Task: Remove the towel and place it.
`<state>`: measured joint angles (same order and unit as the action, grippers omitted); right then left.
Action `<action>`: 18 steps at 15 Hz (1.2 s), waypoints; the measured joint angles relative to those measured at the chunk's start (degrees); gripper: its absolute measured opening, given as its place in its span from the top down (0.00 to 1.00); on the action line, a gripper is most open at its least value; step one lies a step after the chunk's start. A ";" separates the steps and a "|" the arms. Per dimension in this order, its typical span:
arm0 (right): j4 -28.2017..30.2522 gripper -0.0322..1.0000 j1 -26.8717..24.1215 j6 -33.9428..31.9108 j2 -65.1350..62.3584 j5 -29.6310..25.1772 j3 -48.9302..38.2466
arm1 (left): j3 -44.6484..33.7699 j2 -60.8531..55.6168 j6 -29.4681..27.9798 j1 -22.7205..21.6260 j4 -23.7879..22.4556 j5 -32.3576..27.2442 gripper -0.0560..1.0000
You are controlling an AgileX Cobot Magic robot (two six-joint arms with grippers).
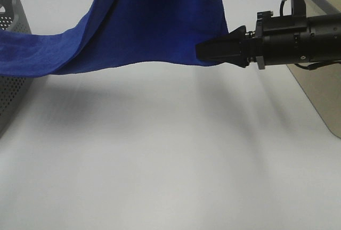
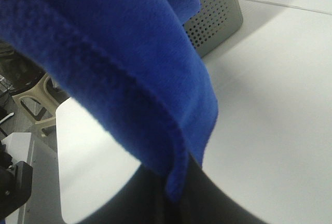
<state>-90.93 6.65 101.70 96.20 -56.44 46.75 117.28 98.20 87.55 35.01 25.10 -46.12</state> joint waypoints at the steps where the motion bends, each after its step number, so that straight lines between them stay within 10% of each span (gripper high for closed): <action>1: 1.89 0.95 0.00 -3.04 -2.01 1.26 0.00 | 0.00 0.00 -1.66 0.00 -0.06 0.00 0.95; 6: 28.19 0.95 0.00 -29.74 -14.27 10.89 5.10 | 0.00 0.00 -17.25 0.00 -0.06 1.09 0.95; 11: 63.37 0.95 0.00 -60.28 -21.49 5.96 24.75 | 0.00 0.06 -25.15 0.00 -6.13 7.16 0.95; 15: 70.82 0.95 0.00 -63.94 -21.54 -1.60 37.59 | 0.00 -1.26 -33.23 0.00 -25.10 7.16 0.95; 18: 71.62 0.95 0.00 -64.74 -21.49 -2.12 44.92 | 0.00 -2.64 -36.78 0.00 -29.39 7.22 0.95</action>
<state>-19.31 6.65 36.96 74.71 -58.56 91.67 117.28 95.57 50.76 35.01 -4.30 -38.90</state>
